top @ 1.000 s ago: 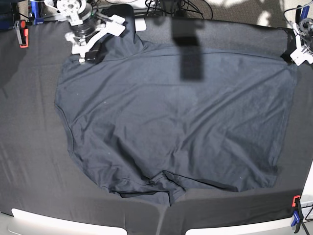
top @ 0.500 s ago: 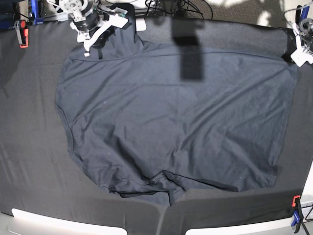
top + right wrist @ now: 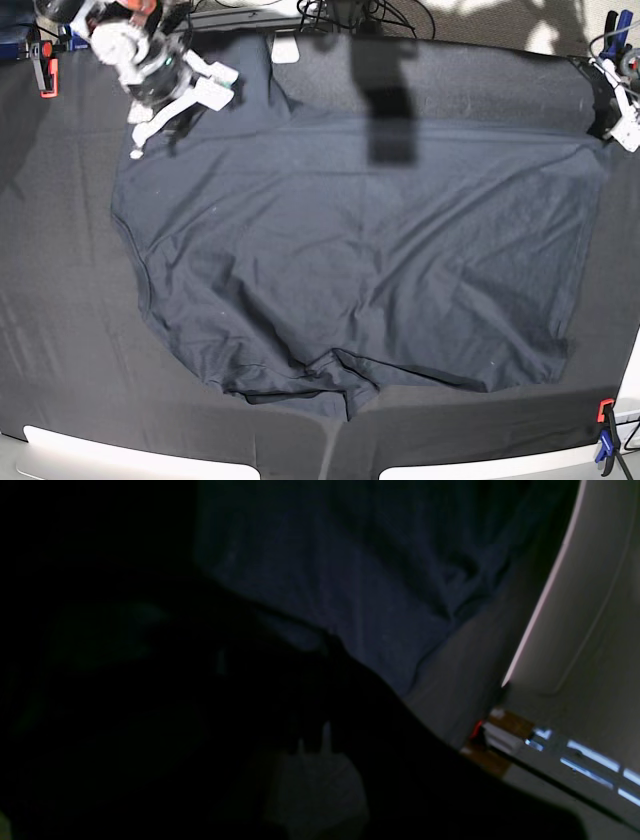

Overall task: Layout the t-shirt on the table in an organized manner, then fold the t-shirt properly
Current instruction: 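Lift the collar edge with both grippers and fold it over the shirt, then release the folded edge and raise both grippers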

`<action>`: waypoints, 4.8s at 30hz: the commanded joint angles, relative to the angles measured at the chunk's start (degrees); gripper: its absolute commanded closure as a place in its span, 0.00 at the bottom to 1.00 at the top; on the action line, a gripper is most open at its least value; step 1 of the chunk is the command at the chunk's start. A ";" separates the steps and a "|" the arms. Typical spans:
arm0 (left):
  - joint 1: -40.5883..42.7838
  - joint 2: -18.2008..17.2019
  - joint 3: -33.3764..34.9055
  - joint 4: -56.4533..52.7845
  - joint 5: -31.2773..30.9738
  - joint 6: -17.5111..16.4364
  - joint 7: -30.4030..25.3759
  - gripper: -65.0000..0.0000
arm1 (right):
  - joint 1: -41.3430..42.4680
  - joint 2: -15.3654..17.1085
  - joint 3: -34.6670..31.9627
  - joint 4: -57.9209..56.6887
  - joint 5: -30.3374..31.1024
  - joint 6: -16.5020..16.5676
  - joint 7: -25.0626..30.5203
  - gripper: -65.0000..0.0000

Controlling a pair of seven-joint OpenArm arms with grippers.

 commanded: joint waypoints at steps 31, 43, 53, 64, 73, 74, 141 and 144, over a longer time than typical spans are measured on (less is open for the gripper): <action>15.98 -0.04 -3.28 9.27 -4.72 0.96 1.44 1.00 | -28.55 6.97 1.86 10.23 -19.17 -12.17 -5.62 1.00; 7.85 3.80 -10.23 9.25 -10.60 4.33 1.44 1.00 | -18.53 0.13 19.32 10.21 7.58 -4.33 4.57 1.00; -1.25 6.32 -8.63 9.20 -10.36 4.28 2.84 1.00 | -6.10 -6.14 19.54 8.17 15.78 0.68 5.07 1.00; -11.15 6.29 -4.33 -2.03 -9.38 4.81 3.98 1.00 | 7.34 -10.93 19.54 -2.89 17.18 0.68 5.09 1.00; -20.41 6.29 -4.33 -12.96 -8.85 4.79 3.30 1.00 | 10.84 -10.97 19.54 -7.10 20.35 1.68 5.86 1.00; -21.07 6.32 -4.33 -13.49 -8.85 4.79 2.75 1.00 | 10.86 -10.97 19.54 -7.45 20.35 1.79 6.38 1.00; -3.80 14.10 -4.33 15.87 -13.40 3.93 4.07 0.65 | -15.26 0.92 24.83 8.00 12.46 7.17 4.17 0.70; -3.80 14.10 -4.33 15.87 -13.40 3.93 4.07 0.65 | -15.26 0.92 24.83 5.42 8.76 8.83 9.70 0.70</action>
